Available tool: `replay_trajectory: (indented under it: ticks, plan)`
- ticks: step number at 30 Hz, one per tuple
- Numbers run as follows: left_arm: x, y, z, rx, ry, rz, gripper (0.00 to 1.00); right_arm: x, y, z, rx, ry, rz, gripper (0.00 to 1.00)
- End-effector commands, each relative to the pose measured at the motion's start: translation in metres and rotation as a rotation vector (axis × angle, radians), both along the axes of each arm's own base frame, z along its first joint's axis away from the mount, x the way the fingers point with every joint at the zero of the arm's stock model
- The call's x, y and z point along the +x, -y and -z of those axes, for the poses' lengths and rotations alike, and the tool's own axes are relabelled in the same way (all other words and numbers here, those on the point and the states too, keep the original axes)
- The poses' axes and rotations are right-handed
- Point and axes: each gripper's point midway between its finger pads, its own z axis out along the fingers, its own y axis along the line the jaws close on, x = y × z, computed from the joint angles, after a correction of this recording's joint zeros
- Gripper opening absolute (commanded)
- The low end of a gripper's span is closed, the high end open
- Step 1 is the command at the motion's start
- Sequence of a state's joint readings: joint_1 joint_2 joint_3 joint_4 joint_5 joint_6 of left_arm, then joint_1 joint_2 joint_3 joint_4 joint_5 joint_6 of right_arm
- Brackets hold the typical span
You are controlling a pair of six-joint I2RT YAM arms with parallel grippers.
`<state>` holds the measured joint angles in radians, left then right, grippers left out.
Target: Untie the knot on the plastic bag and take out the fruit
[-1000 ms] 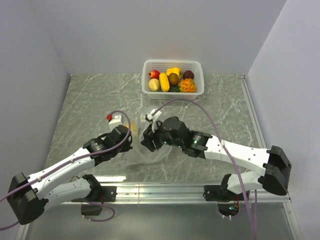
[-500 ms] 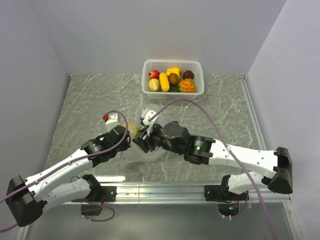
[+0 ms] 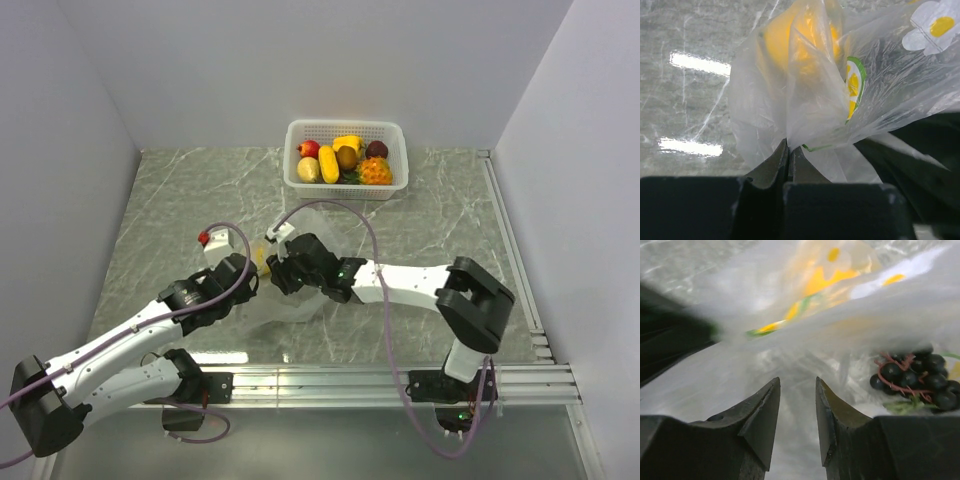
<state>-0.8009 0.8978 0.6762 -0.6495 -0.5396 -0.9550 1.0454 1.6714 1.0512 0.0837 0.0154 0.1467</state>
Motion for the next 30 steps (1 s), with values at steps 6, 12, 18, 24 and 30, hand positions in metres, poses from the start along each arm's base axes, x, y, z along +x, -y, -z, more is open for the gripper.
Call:
replay_trajectory:
  ticks: [6,12,18,24,30]
  plan:
    - [0.011,0.008,-0.031,-0.023,0.064,0.022,0.01,0.033,-0.039,0.004,0.281,-0.079,0.041,0.67]
    - [0.02,0.04,-0.057,-0.087,0.083,0.135,0.01,0.037,-0.059,0.018,0.405,-0.128,0.045,0.84]
    - [0.022,0.062,-0.066,-0.133,0.075,0.209,0.0,0.037,-0.073,0.022,0.468,-0.144,0.013,0.86]
    - [0.017,0.073,-0.053,-0.159,0.036,0.251,0.01,0.041,-0.08,0.035,0.455,-0.162,0.015,0.83]
    - [0.012,0.066,-0.042,-0.14,0.016,0.24,0.01,0.036,-0.081,0.027,0.497,-0.168,-0.021,0.46]
